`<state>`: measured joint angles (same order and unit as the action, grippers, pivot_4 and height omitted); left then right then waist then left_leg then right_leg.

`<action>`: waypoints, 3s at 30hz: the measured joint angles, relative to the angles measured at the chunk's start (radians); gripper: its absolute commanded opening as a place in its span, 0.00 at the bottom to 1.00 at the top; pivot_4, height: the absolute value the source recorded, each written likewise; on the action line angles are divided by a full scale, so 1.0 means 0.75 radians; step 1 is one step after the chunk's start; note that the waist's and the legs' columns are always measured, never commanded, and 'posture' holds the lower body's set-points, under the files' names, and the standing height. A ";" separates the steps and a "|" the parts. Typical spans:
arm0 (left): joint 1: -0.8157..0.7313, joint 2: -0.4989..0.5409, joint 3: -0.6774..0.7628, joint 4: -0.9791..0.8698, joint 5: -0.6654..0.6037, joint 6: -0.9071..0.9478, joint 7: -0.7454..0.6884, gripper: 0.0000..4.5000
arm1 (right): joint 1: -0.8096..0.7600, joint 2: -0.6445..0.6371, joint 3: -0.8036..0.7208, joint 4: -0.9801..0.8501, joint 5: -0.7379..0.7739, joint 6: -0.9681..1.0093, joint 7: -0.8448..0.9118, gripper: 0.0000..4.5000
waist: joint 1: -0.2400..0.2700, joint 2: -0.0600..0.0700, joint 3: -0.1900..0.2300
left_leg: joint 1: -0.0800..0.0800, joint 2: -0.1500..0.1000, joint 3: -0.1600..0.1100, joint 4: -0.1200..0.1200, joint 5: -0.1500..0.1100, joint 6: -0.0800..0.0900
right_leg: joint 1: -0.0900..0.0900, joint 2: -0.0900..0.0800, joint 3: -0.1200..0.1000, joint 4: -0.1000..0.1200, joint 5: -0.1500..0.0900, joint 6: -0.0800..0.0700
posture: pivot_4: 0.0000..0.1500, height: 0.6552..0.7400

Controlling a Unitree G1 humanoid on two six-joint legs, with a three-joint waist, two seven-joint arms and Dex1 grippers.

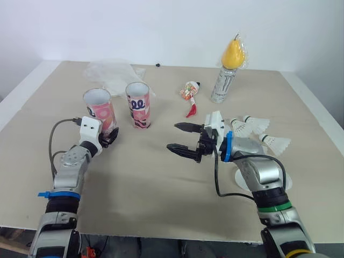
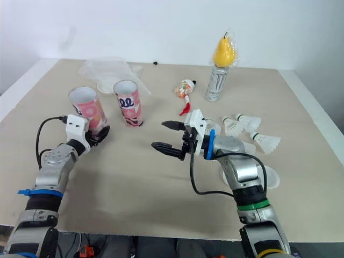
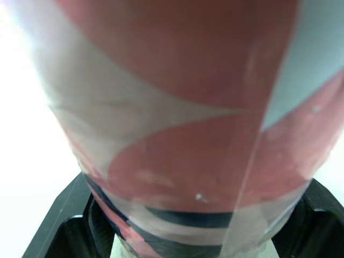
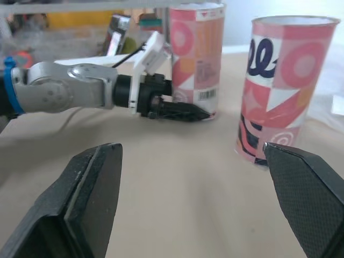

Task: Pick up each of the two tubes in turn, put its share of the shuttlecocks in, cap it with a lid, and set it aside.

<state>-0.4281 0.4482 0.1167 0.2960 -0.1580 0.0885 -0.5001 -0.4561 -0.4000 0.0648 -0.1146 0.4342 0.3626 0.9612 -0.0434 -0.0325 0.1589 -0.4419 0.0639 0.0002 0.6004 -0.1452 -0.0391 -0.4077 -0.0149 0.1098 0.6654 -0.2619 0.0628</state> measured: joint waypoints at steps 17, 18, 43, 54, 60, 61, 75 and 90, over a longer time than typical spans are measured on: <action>-0.139 0.311 -0.590 -0.475 0.097 0.289 -0.760 0.68 | 0.610 0.060 -0.328 -0.977 0.083 0.655 -0.937 1.00 | 0.001 0.000 0.000 | -0.001 0.000 -0.001 0.002 -0.001 -0.001 | 0.000 -0.001 -0.001 0.000 -0.011 -0.002 | 1.00 1.00; -0.152 0.311 -0.599 -0.471 0.099 0.296 -0.771 0.68 | 0.619 0.062 -0.332 -0.985 0.083 0.666 -0.948 1.00 | 0.000 0.000 0.000 | -0.001 0.000 -0.001 0.002 -0.001 -0.001 | 0.000 -0.001 -0.001 0.000 -0.011 -0.002 | 1.00 1.00; -0.433 0.206 -0.765 -0.361 0.254 0.436 -0.994 0.68 | 0.515 0.152 -0.346 -0.587 0.028 0.700 -1.129 1.00 | 0.005 0.002 -0.001 | -0.002 -0.004 -0.006 0.004 0.001 0.003 | 0.004 0.000 -0.001 0.000 -0.012 0.000 | 1.00 1.00; -0.408 0.203 -0.758 -0.397 0.263 0.463 -0.965 0.68 | 0.442 0.157 -0.303 -0.477 -0.043 0.665 -1.144 0.59 | 0.007 0.003 -0.001 | -0.002 -0.005 -0.007 0.004 0.001 0.004 | 0.005 -0.001 0.000 0.001 -0.011 0.001 | 1.00 1.00; -0.407 0.195 -0.758 -0.396 0.268 0.461 -0.961 0.68 | 0.413 0.220 -0.321 -0.472 -0.073 0.694 -1.239 0.54 | 0.009 0.004 -0.002 | -0.002 -0.005 -0.007 0.004 0.002 0.004 | 0.005 0.000 0.000 0.001 -0.011 0.001 | 1.00 1.00; -0.407 0.192 -0.759 -0.396 0.269 0.461 -0.961 0.68 | 0.412 0.229 -0.321 -0.473 -0.074 0.705 -1.255 0.54 | 0.011 0.004 -0.002 | -0.002 -0.005 -0.007 0.004 0.002 0.004 | 0.005 -0.001 0.000 0.001 -0.011 0.001 | 1.00 1.00; -0.405 0.184 -0.758 -0.398 0.287 0.461 -0.951 0.68 | 0.399 0.313 -0.306 -0.504 -0.170 0.791 -1.412 0.40 | 0.015 0.005 -0.003 | -0.002 -0.006 -0.008 0.004 0.002 0.005 | 0.006 -0.001 0.000 0.001 -0.011 0.001 | 1.00 1.00; -0.391 0.182 -0.747 -0.405 0.288 0.461 -0.944 0.68 | 0.387 0.306 -0.305 -0.559 -0.196 0.828 -1.402 0.02 | 0.015 0.005 -0.003 | -0.002 -0.006 -0.008 0.004 0.002 0.005 | 0.006 -0.001 0.000 0.001 -0.011 0.001 | 1.00 1.00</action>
<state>-0.7212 0.5848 -0.4433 -0.0081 0.0579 0.4344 -1.2083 -0.1662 -0.1706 -0.1642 -0.5337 0.2875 0.9838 -0.0903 -0.0322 -0.0284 0.1568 -0.4434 0.0590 -0.0059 0.6035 -0.1435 -0.0351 -0.4034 -0.0155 0.1100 0.6660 -0.2701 0.0636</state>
